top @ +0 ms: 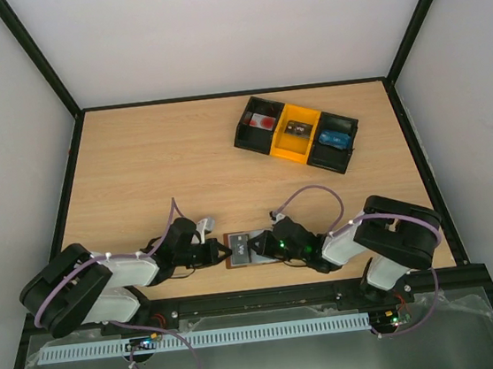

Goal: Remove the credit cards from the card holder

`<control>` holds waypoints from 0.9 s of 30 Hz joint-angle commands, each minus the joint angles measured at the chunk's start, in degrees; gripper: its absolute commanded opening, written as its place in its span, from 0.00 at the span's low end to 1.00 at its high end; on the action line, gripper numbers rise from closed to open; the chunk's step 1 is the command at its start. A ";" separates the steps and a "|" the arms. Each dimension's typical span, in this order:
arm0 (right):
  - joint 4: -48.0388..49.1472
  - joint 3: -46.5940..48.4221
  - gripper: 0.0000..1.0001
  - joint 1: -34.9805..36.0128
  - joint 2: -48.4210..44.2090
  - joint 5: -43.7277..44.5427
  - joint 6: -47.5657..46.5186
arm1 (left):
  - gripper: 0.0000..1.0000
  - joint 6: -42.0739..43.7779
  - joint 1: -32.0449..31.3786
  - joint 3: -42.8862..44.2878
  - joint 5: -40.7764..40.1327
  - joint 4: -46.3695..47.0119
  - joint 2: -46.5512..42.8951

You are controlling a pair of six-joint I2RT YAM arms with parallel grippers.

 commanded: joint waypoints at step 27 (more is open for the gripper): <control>3.47 -5.88 0.02 0.90 -6.25 2.85 0.75 | 0.04 1.17 -0.41 -1.14 -3.72 -5.14 0.53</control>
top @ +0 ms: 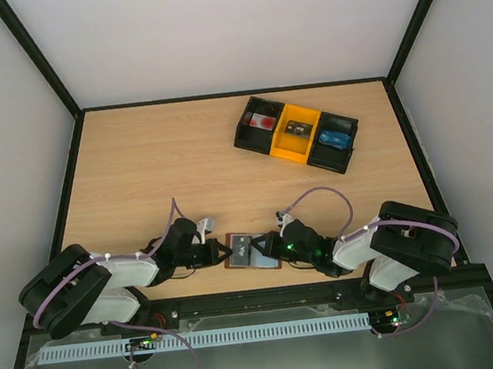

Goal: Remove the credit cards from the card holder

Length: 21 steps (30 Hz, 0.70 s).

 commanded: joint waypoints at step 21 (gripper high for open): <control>4.86 2.36 0.09 0.43 9.17 -2.65 2.07 | 0.03 0.80 -0.14 -1.10 -2.67 -3.94 2.26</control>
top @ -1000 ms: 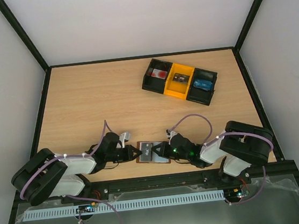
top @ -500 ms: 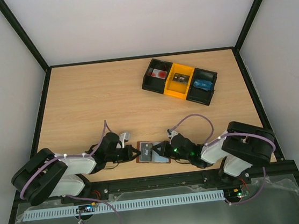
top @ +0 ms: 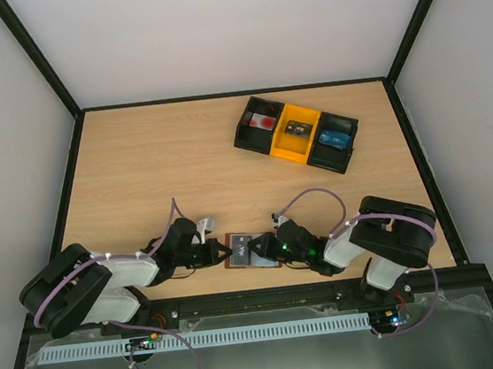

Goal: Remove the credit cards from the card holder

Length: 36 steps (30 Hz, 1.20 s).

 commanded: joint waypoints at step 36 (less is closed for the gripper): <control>1.47 -5.88 0.02 0.31 -3.86 6.17 0.58 | 0.10 -0.76 -0.23 -1.19 -4.01 -4.07 3.07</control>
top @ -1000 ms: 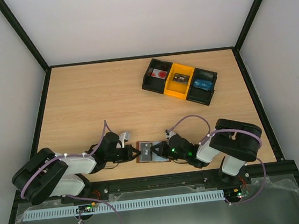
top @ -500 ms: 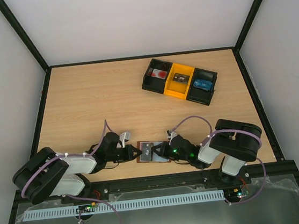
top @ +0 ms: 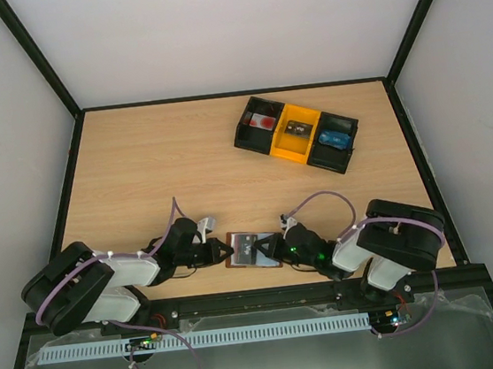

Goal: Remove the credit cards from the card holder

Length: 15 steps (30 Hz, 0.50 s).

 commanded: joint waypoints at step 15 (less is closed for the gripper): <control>-8.20 0.30 0.05 0.25 -4.64 3.07 -1.42 | 0.08 0.29 -0.21 -1.26 -3.92 -5.95 2.31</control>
